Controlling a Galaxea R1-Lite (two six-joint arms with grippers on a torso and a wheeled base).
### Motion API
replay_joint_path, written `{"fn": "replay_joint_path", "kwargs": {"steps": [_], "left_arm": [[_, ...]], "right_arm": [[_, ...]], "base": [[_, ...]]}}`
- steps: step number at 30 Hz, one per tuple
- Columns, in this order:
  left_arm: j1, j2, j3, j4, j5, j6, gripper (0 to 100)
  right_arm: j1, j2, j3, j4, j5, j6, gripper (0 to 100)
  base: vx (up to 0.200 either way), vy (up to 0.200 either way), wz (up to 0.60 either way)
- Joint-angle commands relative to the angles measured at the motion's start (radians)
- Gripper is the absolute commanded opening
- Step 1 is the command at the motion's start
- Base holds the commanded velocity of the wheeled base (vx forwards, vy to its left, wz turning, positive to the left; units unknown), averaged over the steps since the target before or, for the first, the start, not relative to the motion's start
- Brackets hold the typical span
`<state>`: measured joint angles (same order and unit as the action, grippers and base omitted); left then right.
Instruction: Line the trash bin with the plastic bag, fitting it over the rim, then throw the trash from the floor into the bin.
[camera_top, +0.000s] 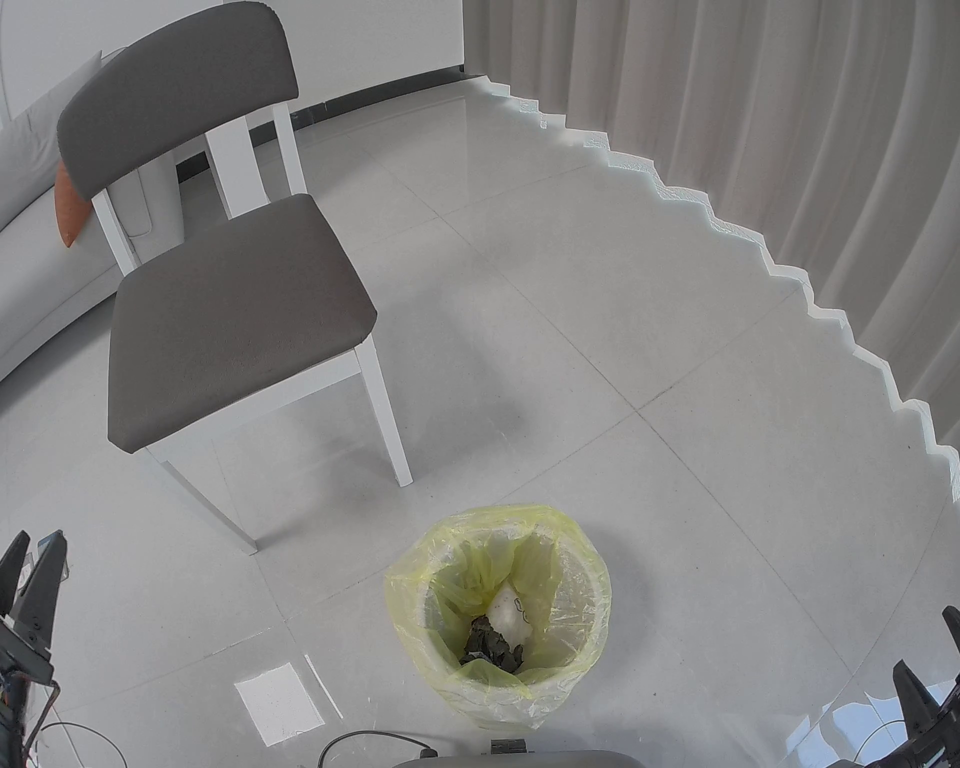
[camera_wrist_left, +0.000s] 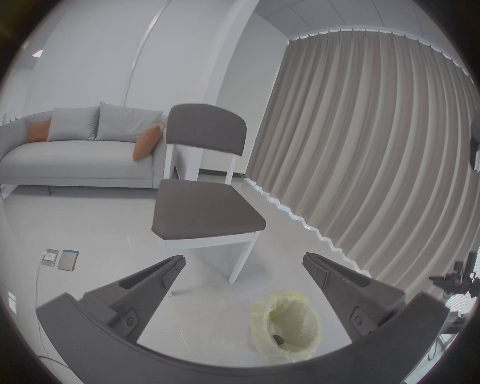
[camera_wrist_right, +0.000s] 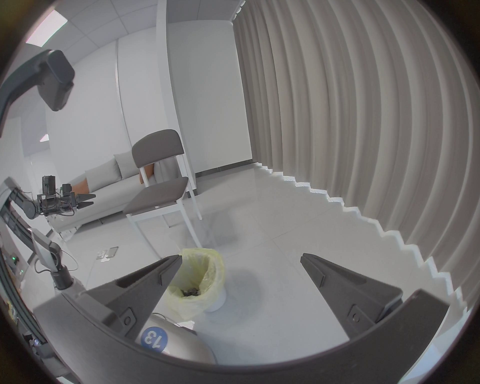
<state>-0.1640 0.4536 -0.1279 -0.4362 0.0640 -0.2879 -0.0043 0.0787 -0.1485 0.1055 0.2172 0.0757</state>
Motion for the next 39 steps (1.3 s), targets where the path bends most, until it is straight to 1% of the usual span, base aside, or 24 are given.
{"fn": "replay_joint_path", "kwargs": {"steps": [1,3,5,6,7,9,10,11,12,13,15,16,19,20,23,24,28,30,33,35,39], "left_arm": [[0.069,-0.204,0.001,0.043,-0.018,-0.005,100],[0.08,-0.233,0.008,0.08,-0.033,-0.005,100],[0.104,-0.289,0.019,0.146,-0.064,0.003,100],[0.12,-0.351,0.022,0.203,-0.084,0.015,100],[0.126,-0.386,0.027,0.24,-0.079,0.033,100],[0.147,-0.411,0.037,0.261,-0.081,0.05,100],[0.147,-0.411,0.037,0.261,-0.081,0.05,100],[0.166,-0.452,0.073,0.266,-0.081,0.059,100],[0.167,-0.454,0.123,0.258,-0.073,0.09,100],[0.167,-0.452,0.128,0.292,-0.055,0.127,100],[0.166,-0.451,0.125,0.378,0.014,0.145,100],[0.166,-0.451,0.125,0.393,0.046,0.145,100],[0.166,-0.451,0.126,0.379,0.069,0.148,100],[0.166,-0.451,0.126,0.379,0.076,0.147,100],[0.166,-0.451,0.126,0.379,0.086,0.145,100],[0.166,-0.451,0.126,0.379,0.086,0.147,100],[0.167,-0.452,0.128,0.376,0.082,0.168,100],[0.167,-0.452,0.128,0.376,0.082,0.202,100],[0.167,-0.452,0.128,0.378,0.065,0.194,100],[0.166,-0.451,0.128,0.381,0.031,0.205,100],[0.166,-0.451,0.128,0.386,0.028,0.213,100]], "right_arm": [[0.009,-0.079,0.144,-0.168,-0.042,-0.025,100],[0.007,-0.079,0.145,-0.178,-0.056,-0.031,100],[0.007,-0.079,0.149,-0.185,-0.095,-0.047,100],[0.007,-0.079,0.149,-0.185,-0.116,-0.079,100],[0.007,-0.079,0.149,-0.185,-0.122,-0.111,100],[0.007,-0.079,0.149,-0.185,-0.128,-0.139,100],[0.007,-0.079,0.149,-0.185,-0.128,-0.139,100],[0.007,-0.079,0.149,-0.185,-0.13,-0.151,100],[0.007,-0.079,0.149,-0.185,-0.13,-0.156,100],[0.007,-0.079,0.149,-0.185,-0.13,-0.16,100],[0.007,-0.079,0.149,-0.185,-0.13,-0.16,100],[0.007,-0.079,0.149,-0.185,-0.13,-0.16,100],[0.007,-0.079,0.149,-0.181,-0.137,-0.157,100],[0.007,-0.079,0.149,-0.181,-0.151,-0.16,100],[0.007,-0.079,0.145,-0.175,-0.222,-0.16,100],[0.007,-0.079,0.145,-0.175,-0.231,-0.151,100],[0.007,-0.079,0.149,-0.182,-0.239,-0.12,100],[0.007,-0.079,0.149,-0.181,-0.237,-0.114,100],[0.007,-0.079,0.149,-0.179,-0.24,-0.094,100],[0.007,-0.079,0.147,-0.175,-0.257,-0.065,100],[0.007,-0.079,0.145,-0.171,-0.302,-0.04,100]], "base": [[0.0,0.0,0.0],[0.0,0.0,0.0],[0.0,0.0,0.0],[0.0,0.0,0.0],[0.0,0.0,0.0],[0.0,0.0,0.0],[0.0,0.0,0.0],[0.0,0.0,0.0],[0.0,0.0,0.0],[0.0,0.0,0.0],[0.0,0.0,0.0],[0.0,0.0,0.0],[0.0,0.0,0.0],[0.0,0.0,0.0],[0.0,0.0,0.0],[0.0,0.0,0.0],[0.0,0.0,0.0],[0.0,0.0,0.0],[0.0,0.0,0.0],[0.0,0.0,0.0],[0.0,0.0,0.0]]}}
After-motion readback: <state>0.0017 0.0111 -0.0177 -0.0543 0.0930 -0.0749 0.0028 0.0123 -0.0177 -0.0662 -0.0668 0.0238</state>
